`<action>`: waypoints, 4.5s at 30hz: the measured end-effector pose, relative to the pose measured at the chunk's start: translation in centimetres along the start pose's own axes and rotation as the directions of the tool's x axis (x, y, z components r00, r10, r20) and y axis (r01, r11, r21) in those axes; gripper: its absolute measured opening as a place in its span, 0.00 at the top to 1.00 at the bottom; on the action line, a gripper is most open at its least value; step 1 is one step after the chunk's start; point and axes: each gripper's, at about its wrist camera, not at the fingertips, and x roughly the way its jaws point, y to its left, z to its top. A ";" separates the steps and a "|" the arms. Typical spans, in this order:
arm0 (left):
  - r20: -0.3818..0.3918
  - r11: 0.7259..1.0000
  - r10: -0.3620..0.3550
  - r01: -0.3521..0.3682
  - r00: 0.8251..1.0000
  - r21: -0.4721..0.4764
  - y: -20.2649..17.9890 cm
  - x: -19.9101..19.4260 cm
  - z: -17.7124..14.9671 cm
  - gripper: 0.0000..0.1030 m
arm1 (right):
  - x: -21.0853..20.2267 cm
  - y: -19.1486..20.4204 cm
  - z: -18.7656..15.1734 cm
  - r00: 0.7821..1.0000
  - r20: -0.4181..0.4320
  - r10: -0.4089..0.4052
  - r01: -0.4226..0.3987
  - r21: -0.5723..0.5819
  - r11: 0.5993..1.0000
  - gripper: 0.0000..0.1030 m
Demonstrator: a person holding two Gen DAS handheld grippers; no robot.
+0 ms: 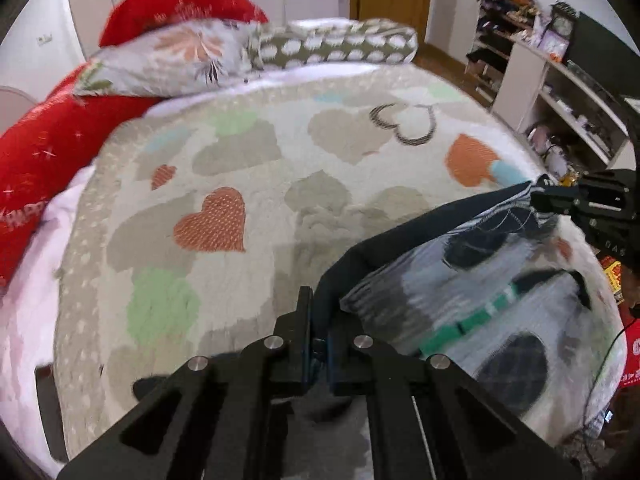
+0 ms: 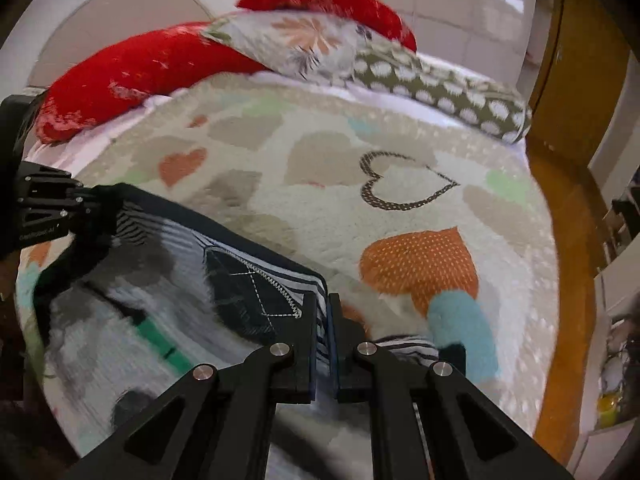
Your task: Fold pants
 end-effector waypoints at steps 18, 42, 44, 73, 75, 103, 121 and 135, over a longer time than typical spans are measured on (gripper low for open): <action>-0.039 0.988 0.034 -0.039 0.999 -0.150 -1.7 -3.8 -17.2 0.68 | -6.9 7.9 -17.4 0.999 0.041 0.015 -0.022 0.166 0.986 0.68; -0.061 0.871 0.146 -0.157 0.987 -0.465 5.8 0.7 -16.6 0.20 | -4.0 -2.0 -17.4 0.969 -0.048 -0.243 0.226 0.575 0.787 0.91; -0.067 0.874 0.130 -0.147 0.989 -0.464 6.0 -0.3 -16.5 0.21 | -3.8 -2.3 -18.0 0.959 -0.084 -0.272 0.271 0.562 0.781 0.91; 0.049 0.810 0.082 -0.038 0.995 -0.586 11.1 3.4 -12.1 0.19 | -0.2 1.4 -10.2 0.994 0.109 -0.025 -0.041 0.561 0.827 0.90; 0.058 0.786 0.105 -0.047 0.993 -0.616 11.0 1.4 -12.5 0.20 | -2.8 2.0 -10.8 0.987 0.142 -0.075 -0.017 0.557 0.830 0.78; -0.129 0.941 -0.326 0.334 0.937 0.049 -21.1 4.2 3.6 0.19 | -8.1 -0.5 -23.0 0.953 0.296 -0.070 -0.176 0.727 0.663 0.37; -0.320 0.916 -0.333 0.385 0.887 0.112 -25.9 11.7 3.7 0.83 | -4.6 -0.3 -19.9 0.955 0.293 -0.040 -0.171 0.659 0.732 0.74; -0.025 0.873 -0.439 0.420 0.898 -0.249 -9.0 5.1 -1.1 0.81 | -5.8 7.9 -12.0 0.950 0.291 0.115 -0.217 0.345 0.913 0.79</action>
